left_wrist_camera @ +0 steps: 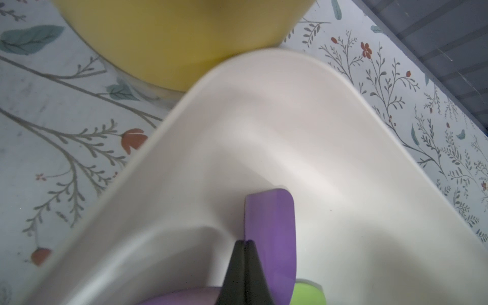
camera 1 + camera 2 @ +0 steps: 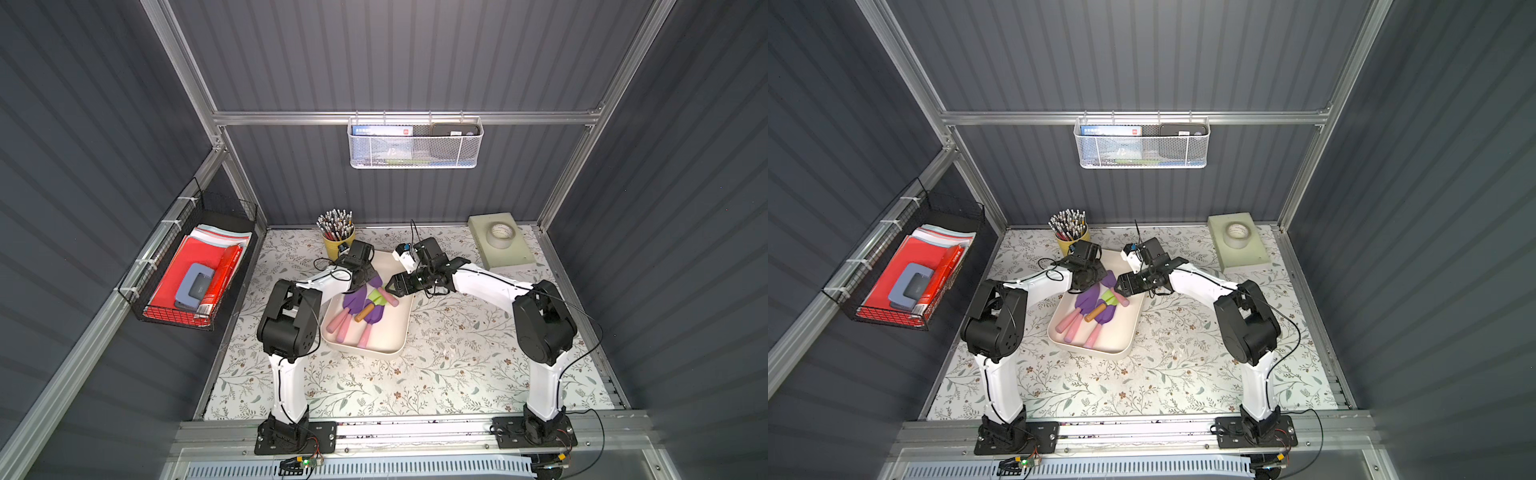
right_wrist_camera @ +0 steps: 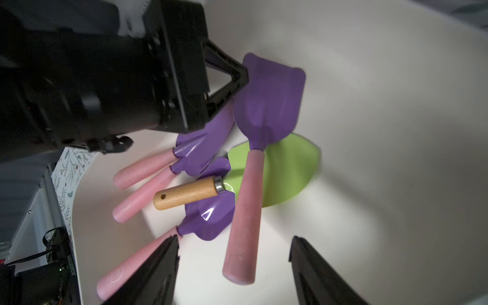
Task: Take the shovel out of the storage box
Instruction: Pick up the shovel from the storage box.
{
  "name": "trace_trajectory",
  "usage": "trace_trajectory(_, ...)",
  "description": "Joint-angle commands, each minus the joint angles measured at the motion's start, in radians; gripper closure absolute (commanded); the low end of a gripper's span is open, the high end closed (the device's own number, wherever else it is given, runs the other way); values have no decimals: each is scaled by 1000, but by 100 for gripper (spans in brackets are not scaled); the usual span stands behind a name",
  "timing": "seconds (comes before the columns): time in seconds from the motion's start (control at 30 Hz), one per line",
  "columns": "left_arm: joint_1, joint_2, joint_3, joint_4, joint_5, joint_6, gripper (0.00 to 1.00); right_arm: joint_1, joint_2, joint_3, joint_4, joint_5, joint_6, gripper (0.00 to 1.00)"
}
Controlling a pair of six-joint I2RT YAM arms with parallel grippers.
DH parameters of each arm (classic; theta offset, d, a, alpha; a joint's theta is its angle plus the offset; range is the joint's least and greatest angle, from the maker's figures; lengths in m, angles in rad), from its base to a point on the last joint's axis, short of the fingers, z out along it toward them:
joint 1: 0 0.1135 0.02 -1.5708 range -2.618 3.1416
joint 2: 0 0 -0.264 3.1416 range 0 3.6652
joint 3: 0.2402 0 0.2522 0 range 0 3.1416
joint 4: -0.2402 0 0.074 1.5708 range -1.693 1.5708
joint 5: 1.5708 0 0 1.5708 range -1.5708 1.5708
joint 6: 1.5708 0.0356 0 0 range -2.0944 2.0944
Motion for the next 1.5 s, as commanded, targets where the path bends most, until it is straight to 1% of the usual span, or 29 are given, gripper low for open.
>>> trace_trajectory(0.0, 0, -39, -19, -10, 17, 25, 100, 7, 29, 32, -61, -4, -30, 29)
trace_trajectory(0.3, 0, -25, -15, -11, 23, 26, 100, 35, 100, 52, -67, -39, -35, 30)
trace_trajectory(0.53, 0, -26, -22, -9, 23, 26, 100, 44, 147, 73, -98, -43, -32, 35)
trace_trajectory(0.67, 0, -26, -22, -10, 26, 27, 100, 46, 160, 76, -114, -40, -33, 41)
trace_trajectory(0.8, 0, -27, -19, -10, 26, 26, 100, 48, 166, 76, -125, -32, -35, 43)
trace_trajectory(0.83, 0, -27, -18, -9, 27, 27, 100, 47, 167, 76, -123, -30, -34, 46)
trace_trajectory(0.87, 0, -27, -18, -10, 29, 27, 100, 47, 170, 76, -124, -29, -35, 51)
trace_trajectory(0.93, 0, -27, -19, -9, 29, 27, 100, 48, 172, 78, -123, -31, -33, 57)
trace_trajectory(1.07, 0, -27, -18, -9, 32, 27, 100, 48, 166, 79, -118, -25, -27, 64)
trace_trajectory(1.1, 0, -28, -18, -10, 32, 27, 100, 48, 163, 80, -116, -21, -25, 67)
trace_trajectory(1.17, 0, -30, -16, -12, 35, 28, 100, 47, 159, 82, -114, -19, -24, 79)
trace_trajectory(1.2, 0, -33, -12, -13, 35, 28, 100, 48, 156, 85, -115, -19, -24, 82)
trace_trajectory(1.27, 0, -37, -5, -13, 37, 27, 100, 50, 142, 85, -113, -11, -20, 85)
trace_trajectory(1.4, 0, -44, 16, -12, 41, 55, 85, 59, 108, 79, -102, 26, -19, 89)
trace_trajectory(1.43, 0, -50, 21, -11, 41, 55, 76, 59, 101, 79, -103, 30, -19, 90)
trace_trajectory(1.47, 0, -55, 26, -11, 40, 55, 63, 61, 92, 79, -101, 33, -19, 91)
